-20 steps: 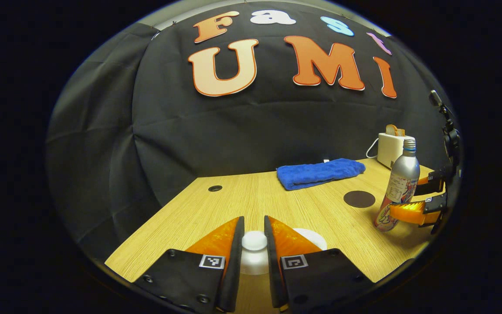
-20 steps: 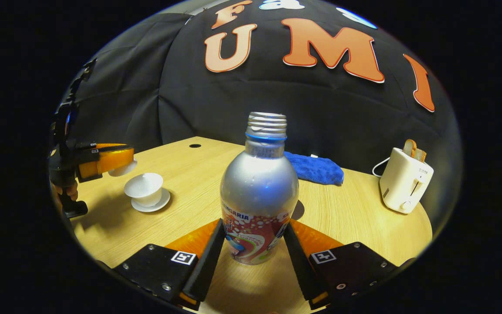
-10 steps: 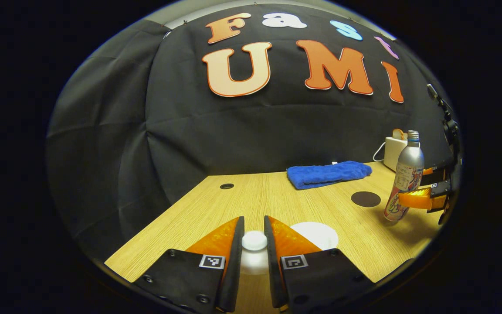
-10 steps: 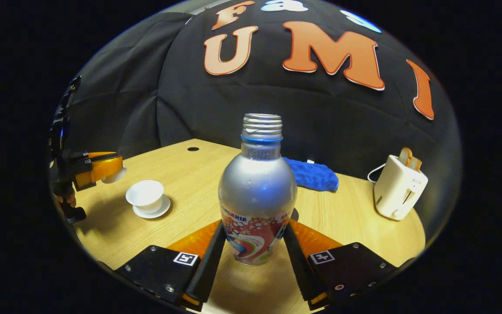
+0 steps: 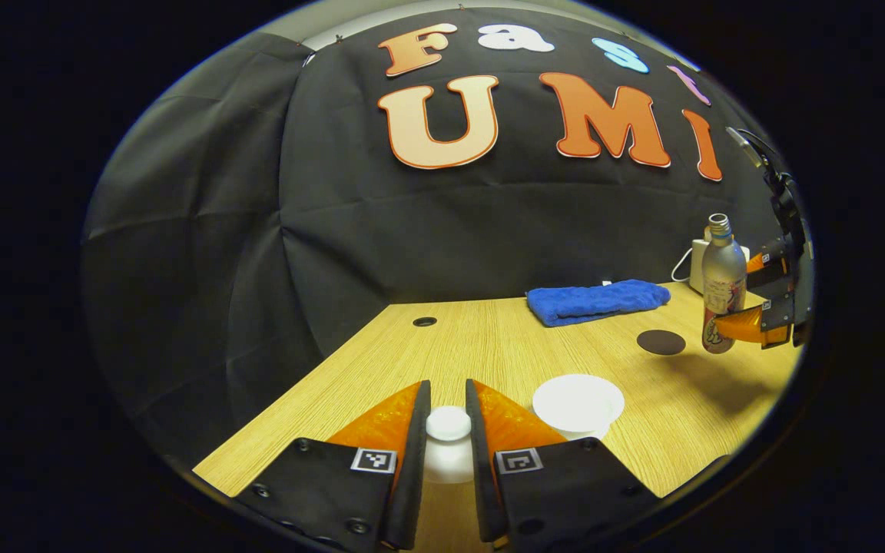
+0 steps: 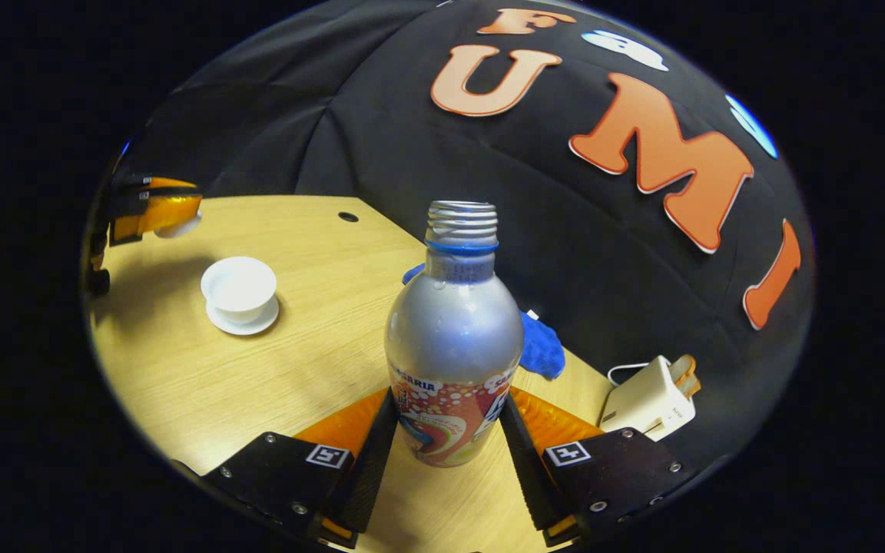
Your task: Open the teacup lid with one hand, grasp the water bottle and pour water into the teacup with the other hand; after pouring, place the water bottle on the coaster and then close the teacup lid.
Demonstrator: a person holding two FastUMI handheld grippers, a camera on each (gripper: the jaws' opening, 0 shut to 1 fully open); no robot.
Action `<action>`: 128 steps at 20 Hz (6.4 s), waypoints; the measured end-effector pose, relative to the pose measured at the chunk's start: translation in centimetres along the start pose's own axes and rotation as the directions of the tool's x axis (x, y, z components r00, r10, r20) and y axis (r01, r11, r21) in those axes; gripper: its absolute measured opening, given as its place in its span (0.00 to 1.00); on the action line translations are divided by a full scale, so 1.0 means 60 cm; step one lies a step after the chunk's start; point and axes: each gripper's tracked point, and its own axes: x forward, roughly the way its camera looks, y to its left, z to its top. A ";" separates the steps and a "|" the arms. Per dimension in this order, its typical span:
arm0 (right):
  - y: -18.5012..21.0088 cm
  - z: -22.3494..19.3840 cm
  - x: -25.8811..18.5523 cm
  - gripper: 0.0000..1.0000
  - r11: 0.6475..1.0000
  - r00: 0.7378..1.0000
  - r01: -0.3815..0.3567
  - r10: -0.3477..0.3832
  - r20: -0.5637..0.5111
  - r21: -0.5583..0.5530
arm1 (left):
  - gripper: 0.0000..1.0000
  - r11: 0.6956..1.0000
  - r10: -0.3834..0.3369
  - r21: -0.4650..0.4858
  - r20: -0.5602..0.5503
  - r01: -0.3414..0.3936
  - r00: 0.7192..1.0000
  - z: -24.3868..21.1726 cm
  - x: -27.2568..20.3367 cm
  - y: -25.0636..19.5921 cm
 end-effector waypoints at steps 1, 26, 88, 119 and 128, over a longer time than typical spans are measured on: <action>-0.002 0.007 0.003 0.77 0.999 1.000 0.011 -0.011 -0.001 -0.044 | 0.33 1.000 0.005 -0.010 -0.001 -0.005 1.000 -0.004 -0.004 0.008; 0.025 0.104 0.035 0.77 0.771 0.984 0.175 -0.140 0.105 -0.612 | 0.33 0.994 0.071 -0.082 -0.003 -0.071 0.997 -0.058 -0.063 0.137; 0.035 0.256 -0.045 0.76 -0.041 0.805 0.581 -0.122 0.581 -0.813 | 0.33 0.990 0.026 -0.140 -0.028 -0.030 0.999 -0.076 -0.060 0.108; -0.001 0.125 0.000 0.77 0.662 0.911 0.393 -0.187 0.367 -0.638 | 0.33 0.994 -0.063 -0.089 0.042 0.067 0.997 0.006 -0.010 -0.003; -0.076 0.064 0.034 0.78 0.905 0.945 0.292 -0.222 0.240 -0.311 | 0.33 0.987 -0.151 -0.041 0.087 0.155 0.985 0.064 0.030 -0.114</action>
